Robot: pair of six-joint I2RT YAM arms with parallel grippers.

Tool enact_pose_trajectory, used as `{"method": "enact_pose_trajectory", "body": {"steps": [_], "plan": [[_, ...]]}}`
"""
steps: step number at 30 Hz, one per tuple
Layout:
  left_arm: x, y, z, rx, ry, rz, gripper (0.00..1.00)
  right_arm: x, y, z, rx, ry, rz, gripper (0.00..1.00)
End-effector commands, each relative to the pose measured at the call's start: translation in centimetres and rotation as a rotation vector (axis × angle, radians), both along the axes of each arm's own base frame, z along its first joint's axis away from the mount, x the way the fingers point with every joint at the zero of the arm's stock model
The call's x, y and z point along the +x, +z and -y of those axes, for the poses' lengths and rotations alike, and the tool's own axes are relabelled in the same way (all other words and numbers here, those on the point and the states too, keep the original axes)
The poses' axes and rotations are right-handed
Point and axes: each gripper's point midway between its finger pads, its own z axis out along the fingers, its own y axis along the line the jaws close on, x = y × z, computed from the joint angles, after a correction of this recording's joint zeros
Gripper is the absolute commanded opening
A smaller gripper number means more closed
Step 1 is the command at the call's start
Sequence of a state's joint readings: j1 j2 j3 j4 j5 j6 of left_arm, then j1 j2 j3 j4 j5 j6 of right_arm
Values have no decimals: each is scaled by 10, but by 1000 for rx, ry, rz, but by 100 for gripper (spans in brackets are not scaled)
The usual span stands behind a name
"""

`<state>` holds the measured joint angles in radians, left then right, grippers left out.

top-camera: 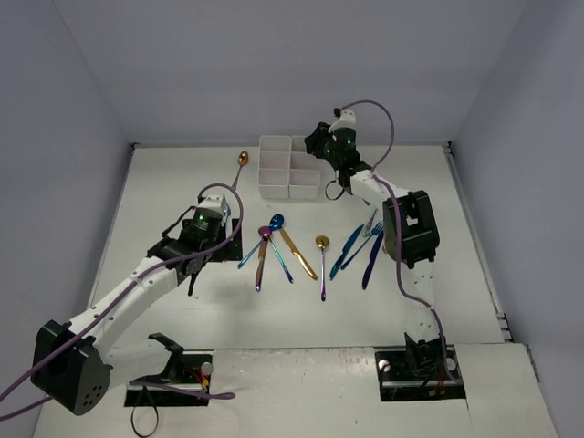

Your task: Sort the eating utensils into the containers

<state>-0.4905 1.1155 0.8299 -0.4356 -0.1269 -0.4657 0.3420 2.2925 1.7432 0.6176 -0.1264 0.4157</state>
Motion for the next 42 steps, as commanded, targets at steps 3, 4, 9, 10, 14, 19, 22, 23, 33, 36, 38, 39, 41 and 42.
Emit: {"method": "enact_pose_trajectory", "body": {"steps": [3, 4, 9, 10, 14, 19, 22, 23, 33, 36, 38, 39, 41, 42], "plan": [[3, 18, 17, -84, 33, -3, 89, -28, 110, 22, -9, -65, 203, 50], [2, 18, 20, -95, 36, -9, 89, -34, 113, 31, -40, -93, 196, 55], [-6, 2, 38, -109, 40, -72, 89, -67, 129, 73, -165, -203, 174, 76], [-7, -1, 41, -105, 42, -82, 89, -74, 138, 80, -181, -220, 180, 79], [-9, -12, 44, -90, 71, -110, 89, -105, 143, 97, -249, -231, 134, 90], [-8, -25, 50, -63, 75, -146, 85, -151, 156, 113, -258, -227, 119, 95], [-5, -35, 61, -45, 65, -173, 79, -186, 158, 126, -255, -232, 117, 97], [-3, -38, 65, -36, 62, -182, 78, -194, 157, 129, -258, -231, 111, 97], [18, -62, 95, 37, 8, -241, 63, -261, 143, 146, -223, -205, 65, 97], [21, -72, 101, 48, -10, -273, 58, -271, 140, 148, -217, -198, 55, 97], [22, -78, 105, 53, -24, -296, 54, -275, 138, 149, -220, -200, 48, 98], [22, -81, 107, 54, -29, -303, 53, -276, 137, 151, -224, -203, 46, 98], [22, -84, 109, 52, -35, -314, 50, -278, 136, 152, -227, -207, 45, 98], [22, -88, 110, 59, -38, -326, 47, -279, 136, 154, -229, -211, 43, 98]]}}
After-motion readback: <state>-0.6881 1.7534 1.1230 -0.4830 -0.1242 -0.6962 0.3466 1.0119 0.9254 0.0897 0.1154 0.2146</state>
